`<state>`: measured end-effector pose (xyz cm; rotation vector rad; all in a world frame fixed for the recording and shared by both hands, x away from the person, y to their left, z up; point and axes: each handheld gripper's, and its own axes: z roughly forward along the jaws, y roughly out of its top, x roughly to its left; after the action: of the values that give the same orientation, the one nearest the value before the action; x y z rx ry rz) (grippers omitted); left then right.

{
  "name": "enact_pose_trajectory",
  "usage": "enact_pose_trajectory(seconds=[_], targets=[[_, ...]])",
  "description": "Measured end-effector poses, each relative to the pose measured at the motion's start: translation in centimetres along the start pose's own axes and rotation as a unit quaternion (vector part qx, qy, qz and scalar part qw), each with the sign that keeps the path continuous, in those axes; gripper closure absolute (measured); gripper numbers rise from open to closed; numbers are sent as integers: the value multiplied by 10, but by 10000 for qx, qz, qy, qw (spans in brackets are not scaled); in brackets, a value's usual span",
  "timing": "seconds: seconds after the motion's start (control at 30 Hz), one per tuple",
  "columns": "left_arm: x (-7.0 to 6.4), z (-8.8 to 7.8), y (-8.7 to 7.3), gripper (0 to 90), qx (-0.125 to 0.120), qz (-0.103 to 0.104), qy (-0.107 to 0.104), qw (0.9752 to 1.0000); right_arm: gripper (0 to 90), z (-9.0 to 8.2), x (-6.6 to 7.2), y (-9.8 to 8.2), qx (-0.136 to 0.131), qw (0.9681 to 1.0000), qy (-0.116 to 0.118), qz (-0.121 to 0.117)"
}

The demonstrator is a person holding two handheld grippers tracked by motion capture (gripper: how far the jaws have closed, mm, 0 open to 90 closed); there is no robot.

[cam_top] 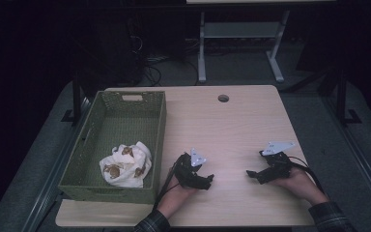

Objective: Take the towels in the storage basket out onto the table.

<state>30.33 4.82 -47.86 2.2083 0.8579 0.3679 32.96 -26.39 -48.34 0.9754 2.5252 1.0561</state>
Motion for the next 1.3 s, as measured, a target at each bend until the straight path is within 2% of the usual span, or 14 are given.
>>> enact_pose_trajectory(seconds=[0.4,0.87,0.97,1.13,1.3], targets=[[2,0,0,125,-22,132,-115,9998,15,1,0,1,-8,10000,28,-36],[1,0,2,127,85,197,-276,9994,15,0,1,0,-5,10000,29,-17],[1,0,4,128,107,189,-280,9994,15,0,1,0,-5,10000,29,-16],[1,-4,7,128,176,297,-272,9990,15,0,1,0,-5,10000,28,-20],[1,-7,11,128,239,276,-208,9991,15,0,1,0,-5,10000,30,-15]])
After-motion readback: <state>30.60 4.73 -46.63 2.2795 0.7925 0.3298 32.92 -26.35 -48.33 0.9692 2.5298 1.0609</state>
